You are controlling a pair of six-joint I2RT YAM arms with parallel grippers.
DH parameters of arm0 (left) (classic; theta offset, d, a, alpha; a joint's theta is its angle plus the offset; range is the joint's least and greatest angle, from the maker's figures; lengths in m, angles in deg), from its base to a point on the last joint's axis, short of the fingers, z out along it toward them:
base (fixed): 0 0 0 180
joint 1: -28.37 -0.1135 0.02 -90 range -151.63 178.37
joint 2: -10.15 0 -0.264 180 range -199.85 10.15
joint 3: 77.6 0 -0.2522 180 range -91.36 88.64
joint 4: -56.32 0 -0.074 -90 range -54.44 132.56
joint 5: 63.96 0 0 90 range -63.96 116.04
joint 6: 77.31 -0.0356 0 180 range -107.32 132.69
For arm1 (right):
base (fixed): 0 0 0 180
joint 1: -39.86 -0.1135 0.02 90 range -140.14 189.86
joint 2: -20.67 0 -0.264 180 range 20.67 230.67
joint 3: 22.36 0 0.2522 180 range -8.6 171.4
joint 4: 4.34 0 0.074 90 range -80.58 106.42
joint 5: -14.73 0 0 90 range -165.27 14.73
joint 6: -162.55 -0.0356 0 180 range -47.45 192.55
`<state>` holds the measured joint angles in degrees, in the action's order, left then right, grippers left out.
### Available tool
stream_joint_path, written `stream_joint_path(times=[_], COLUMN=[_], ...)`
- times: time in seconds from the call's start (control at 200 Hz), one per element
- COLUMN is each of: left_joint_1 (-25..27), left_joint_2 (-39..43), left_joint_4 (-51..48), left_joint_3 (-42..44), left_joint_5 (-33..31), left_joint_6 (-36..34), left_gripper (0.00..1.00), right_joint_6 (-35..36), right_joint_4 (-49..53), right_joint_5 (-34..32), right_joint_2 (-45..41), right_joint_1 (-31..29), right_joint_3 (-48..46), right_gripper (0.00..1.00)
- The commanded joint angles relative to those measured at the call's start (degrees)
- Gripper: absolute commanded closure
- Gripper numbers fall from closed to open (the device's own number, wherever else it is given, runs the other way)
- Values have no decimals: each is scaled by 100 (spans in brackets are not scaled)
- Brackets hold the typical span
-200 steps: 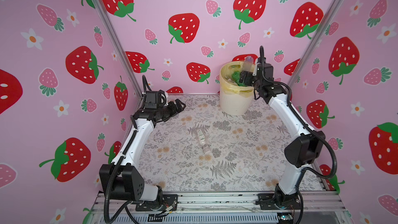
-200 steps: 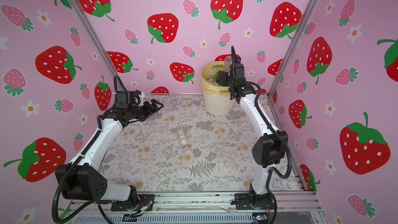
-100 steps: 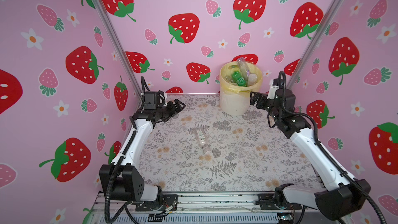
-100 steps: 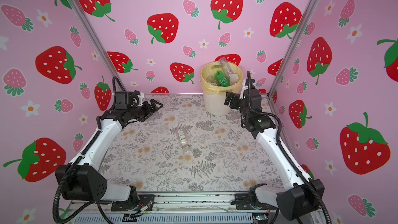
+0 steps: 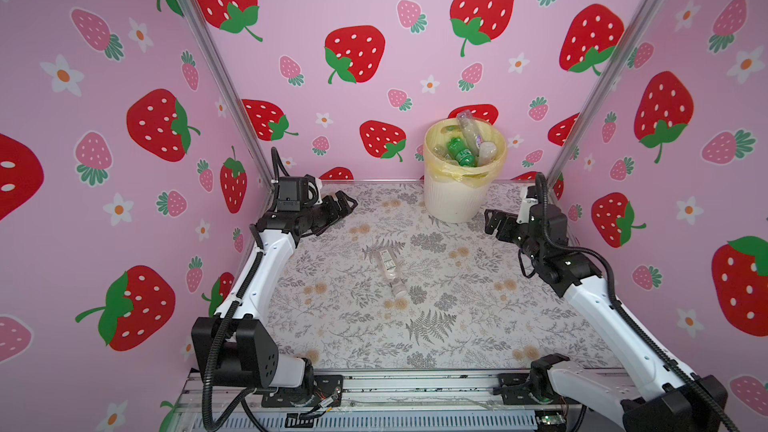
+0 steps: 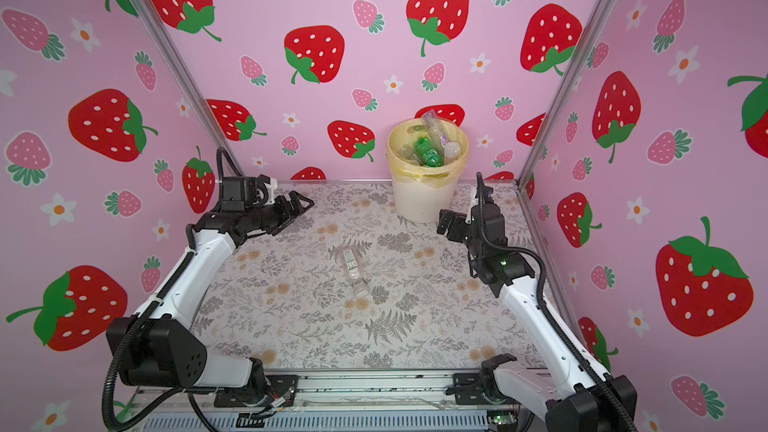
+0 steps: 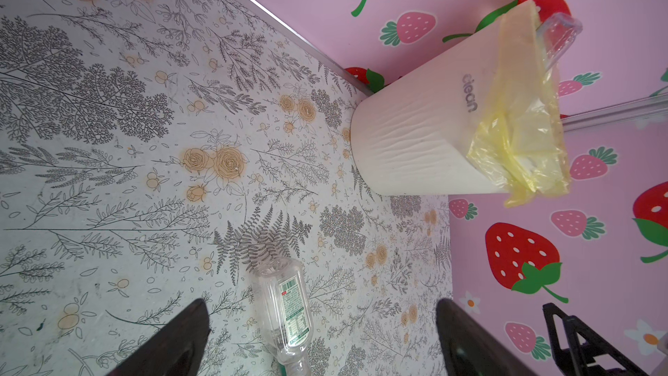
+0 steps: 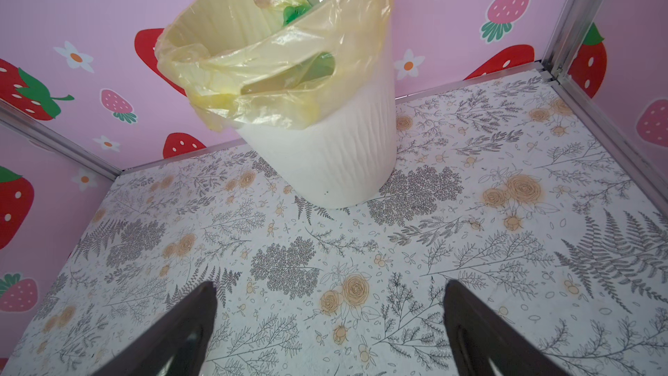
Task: Throw the plastic bottles in the bin
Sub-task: 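Draw the right gripper back from the bin toward the remaining bottle, then lower the left gripper onto the clear green-labelled bottle on the table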
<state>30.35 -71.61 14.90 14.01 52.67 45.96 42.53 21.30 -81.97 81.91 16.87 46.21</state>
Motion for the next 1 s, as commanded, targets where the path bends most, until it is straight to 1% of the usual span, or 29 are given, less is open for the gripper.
stream_joint_path(times=[0.0, 0.095, 0.19, 0.31, 0.39, 0.6, 0.81, 0.86, 0.87, 0.885, 0.996], left_joint_1=[-25, 21, 196, 642, 898, 1461, 2027, 2151, 2180, 2207, 2408], left_joint_2=[41, 81, 87, 61, 37, 13, -253, -344, -359, -397, -643], left_joint_4=[142, 182, 112, -97, -97, -89, -142, -156, -160, -153, -187], left_joint_3=[94, 176, 178, 90, 177, 488, 528, 528, 528, 528, 501], left_joint_5=[77, -39, -249, -670, -750, -1327, -1817, -1837, -1973, -2017, -2140], left_joint_6=[67, 114, 92, -40, 58, 236, 345, 356, 355, 355, 392], left_gripper=[1, 1, 1, 1, 1, 1, 1, 1, 1, 1, 1], right_joint_6=[-170, -221, -267, -268, -243, -132, -54, -40, -39, -39, -56], right_joint_4=[-17, -92, -166, -147, -48, 60, 35, 3, -5, -16, -51], right_joint_5=[176, 238, 349, 467, 484, 532, 588, 609, 617, 631, 704], right_joint_2=[-151, -266, -356, -482, -611, -867, -863, -868, -868, -867, -832], right_joint_1=[11, 13, 7, 8, 10, 13, 7, 13, 13, 11, 13], right_joint_3=[-198, -421, -646, -893, -1030, -1361, -1590, -1626, -1634, -1643, -1674], right_gripper=[1, 1, 0, 1, 1, 1, 1, 1, 1, 1, 1])
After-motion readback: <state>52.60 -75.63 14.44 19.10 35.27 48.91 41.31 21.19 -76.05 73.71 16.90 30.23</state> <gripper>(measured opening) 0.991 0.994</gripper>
